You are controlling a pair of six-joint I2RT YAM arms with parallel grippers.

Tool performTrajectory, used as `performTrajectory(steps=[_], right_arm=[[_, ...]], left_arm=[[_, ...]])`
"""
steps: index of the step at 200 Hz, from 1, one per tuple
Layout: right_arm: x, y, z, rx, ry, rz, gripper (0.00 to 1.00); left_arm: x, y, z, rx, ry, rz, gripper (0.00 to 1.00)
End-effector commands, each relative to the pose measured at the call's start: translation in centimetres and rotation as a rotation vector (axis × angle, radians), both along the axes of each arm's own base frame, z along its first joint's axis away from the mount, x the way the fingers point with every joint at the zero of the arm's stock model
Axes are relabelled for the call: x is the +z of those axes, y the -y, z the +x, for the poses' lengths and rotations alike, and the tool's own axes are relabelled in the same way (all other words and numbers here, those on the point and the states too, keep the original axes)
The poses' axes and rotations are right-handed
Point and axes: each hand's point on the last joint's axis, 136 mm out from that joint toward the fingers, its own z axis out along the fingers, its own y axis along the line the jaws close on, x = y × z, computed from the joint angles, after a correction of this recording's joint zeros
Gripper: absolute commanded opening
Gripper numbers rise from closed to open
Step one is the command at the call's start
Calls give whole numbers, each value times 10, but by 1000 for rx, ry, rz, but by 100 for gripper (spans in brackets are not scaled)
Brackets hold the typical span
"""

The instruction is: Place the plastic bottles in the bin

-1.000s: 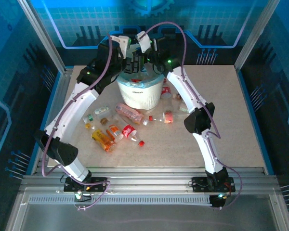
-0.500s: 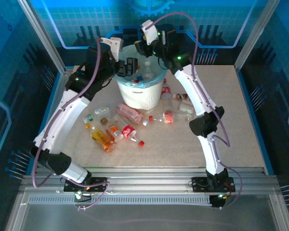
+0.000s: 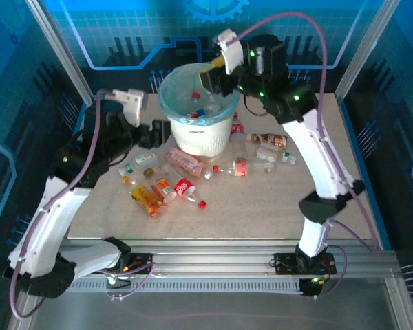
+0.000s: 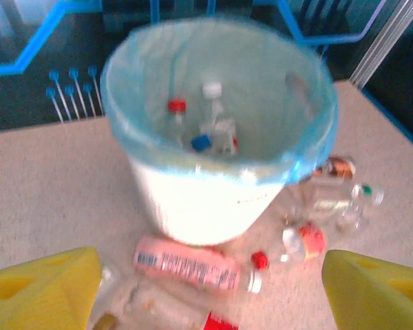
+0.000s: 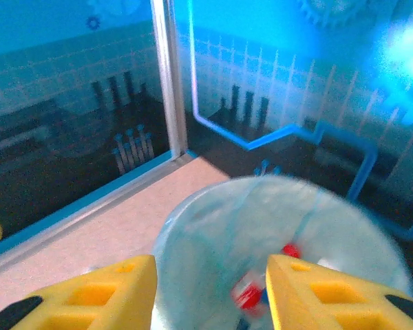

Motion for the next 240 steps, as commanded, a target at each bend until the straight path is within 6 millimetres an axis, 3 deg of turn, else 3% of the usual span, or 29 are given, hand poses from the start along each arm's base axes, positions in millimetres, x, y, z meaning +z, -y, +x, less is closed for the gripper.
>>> performTrajectory(steps=[1, 30, 65, 97, 122, 142, 184, 209, 240], right_arm=[[-65, 11, -29, -40, -285, 32, 46], [-132, 20, -77, -25, -348, 21, 46], [-213, 26, -120, -95, -473, 48, 46], [-263, 12, -151, -91, -506, 29, 46], [-277, -19, -171, -15, -477, -30, 48], [-279, -40, -177, 15, -457, -126, 49], [-273, -78, -183, 91, -462, -175, 49], [-267, -90, -189, 132, -463, -160, 48], [-265, -96, -196, 150, -441, -179, 49]], left_arm=[[-48, -8, -28, -4, -148, 10, 84], [-92, -7, -56, -51, -277, 10, 84], [-138, 0, -77, -51, -429, -74, 83], [-171, 0, -79, 24, -532, -125, 82], [-182, -13, -76, 131, -529, -135, 83], [-187, -26, -69, 207, -464, -143, 84], [-202, -61, -38, 396, -508, -339, 83], [-201, -110, -10, 551, -474, -552, 78], [-227, -161, 9, 702, -502, -824, 72]])
